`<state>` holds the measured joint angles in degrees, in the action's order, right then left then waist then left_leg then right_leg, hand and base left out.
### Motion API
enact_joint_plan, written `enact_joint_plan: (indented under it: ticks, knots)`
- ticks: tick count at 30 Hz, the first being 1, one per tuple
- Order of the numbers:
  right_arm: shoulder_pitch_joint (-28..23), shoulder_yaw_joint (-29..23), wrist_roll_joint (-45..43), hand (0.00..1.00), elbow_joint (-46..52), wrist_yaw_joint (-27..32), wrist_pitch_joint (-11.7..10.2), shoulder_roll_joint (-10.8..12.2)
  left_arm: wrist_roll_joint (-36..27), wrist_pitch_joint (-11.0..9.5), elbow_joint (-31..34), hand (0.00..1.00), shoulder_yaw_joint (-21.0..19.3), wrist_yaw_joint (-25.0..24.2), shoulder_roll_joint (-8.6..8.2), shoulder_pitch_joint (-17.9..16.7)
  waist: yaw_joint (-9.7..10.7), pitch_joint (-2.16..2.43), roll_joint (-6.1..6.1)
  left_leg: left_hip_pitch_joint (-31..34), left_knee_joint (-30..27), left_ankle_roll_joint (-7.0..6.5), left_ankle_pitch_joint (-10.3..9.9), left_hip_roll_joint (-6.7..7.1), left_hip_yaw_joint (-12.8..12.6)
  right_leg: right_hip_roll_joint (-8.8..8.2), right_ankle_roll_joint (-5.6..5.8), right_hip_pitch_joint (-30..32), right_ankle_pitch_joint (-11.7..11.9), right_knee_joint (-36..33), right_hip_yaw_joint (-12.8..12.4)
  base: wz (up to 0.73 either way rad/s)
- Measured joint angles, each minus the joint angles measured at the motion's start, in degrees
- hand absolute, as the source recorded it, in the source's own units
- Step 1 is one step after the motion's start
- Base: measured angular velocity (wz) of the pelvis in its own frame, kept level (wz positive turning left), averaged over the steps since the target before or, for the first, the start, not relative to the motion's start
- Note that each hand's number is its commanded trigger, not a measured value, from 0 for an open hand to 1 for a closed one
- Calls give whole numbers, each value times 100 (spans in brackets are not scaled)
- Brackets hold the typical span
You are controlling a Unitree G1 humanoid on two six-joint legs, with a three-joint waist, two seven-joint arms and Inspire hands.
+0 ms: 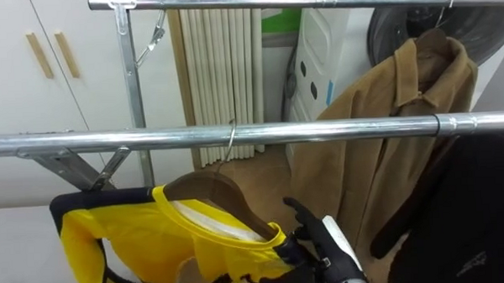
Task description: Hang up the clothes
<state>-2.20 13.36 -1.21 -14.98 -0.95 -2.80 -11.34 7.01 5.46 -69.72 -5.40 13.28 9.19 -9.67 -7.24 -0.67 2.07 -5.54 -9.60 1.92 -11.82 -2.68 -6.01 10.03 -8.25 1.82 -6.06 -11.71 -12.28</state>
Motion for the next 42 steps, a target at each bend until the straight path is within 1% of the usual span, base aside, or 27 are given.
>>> enact_joint_plan:
  ticks: [3, 4, 9, 12, 15, 17, 25, 30, 32, 33, 35, 42]
  knots:
    - [1, 6, 398, 0, -3, -64, 71, -1, -3, 0, 2, 0, 17, 7, -20, -22, -8, -6, -20, -8, 0, 0, 0, 0, 1, 0, -6, 0, 3, -6, -1, -1]
    - [1, 8, 582, 0, -12, -100, 100, -1, -3, 0, 2, 0, 95, 9, -19, -39, -7, -6, -21, -14, 0, 0, 0, 0, -1, 0, -12, -3, 7, -9, -2, 0]
    - [0, -23, 1224, 0, -215, -265, 94, 18, 6, -10, 4, 0, 125, -13, -24, -144, 33, -22, -58, -91, 0, 0, 0, 4, 1, -3, -24, -81, -17, -4, -12, 0]
    - [-15, -46, 1651, 0, -248, -385, 96, 42, 51, -11, 7, 0, 122, -54, -26, -165, 71, -17, -62, -90, 2, 0, -1, 5, 0, -2, -24, -84, -56, -5, -7, 1]
    - [-108, -63, 1888, 0, -262, -399, 98, 51, 51, -10, 78, 0, 123, -130, -26, -214, 71, 6, -95, -90, 0, 0, -1, 5, -1, -2, -34, -95, -57, -3, -4, 3]
    - [-163, -58, 1924, 0, -290, -411, 99, 56, 51, -10, 118, 0, 123, -157, -28, -278, 71, 23, -119, -96, 0, 0, 0, 6, -1, -5, -45, -101, -56, -4, 7, 0]
    - [-166, -62, 1925, 0, -729, -381, 99, 74, 65, -10, 116, 0, 108, -157, -42, -316, 68, 32, -103, -107, -1, 0, 0, 3, 1, -1, -84, -118, -81, -11, -8, -1]
    - [-159, -117, 1924, 0, -776, -350, 99, 75, 70, -10, 116, 0, 108, -160, -46, -327, 69, 13, -81, -122, 2, -1, -1, 0, -6, -1, -89, -125, -82, -6, 3, 0]
    - [-145, -123, 1926, 0, -841, -355, 99, 74, 72, -10, 118, 0, 99, -159, -45, -323, 70, -19, -51, -122, 4, -1, -1, 0, -6, 0, -92, -125, -86, -2, -2, 0]
    - [-140, -126, 1927, 0, -875, -360, 99, 74, 76, -10, 118, 0, 94, -160, -46, -321, 71, -24, -45, -122, 4, -1, -1, 0, -6, 0, -92, -125, -87, -1, -3, 0]
    - [-136, -167, 1926, 0, -992, -362, 106, 73, 154, -11, 119, 0, -20, -165, -61, -313, 71, -29, -47, -120, 4, -1, -2, 1, -6, 0, -85, -123, -95, -1, -16, 0]
    - [-136, -318, 1925, 0, -1145, -352, 107, 76, 164, -11, 118, 0, -122, -164, -102, -304, 72, -38, -78, -119, 3, -1, -2, 7, -9, -2, -82, -112, -96, -2, -25, 0]
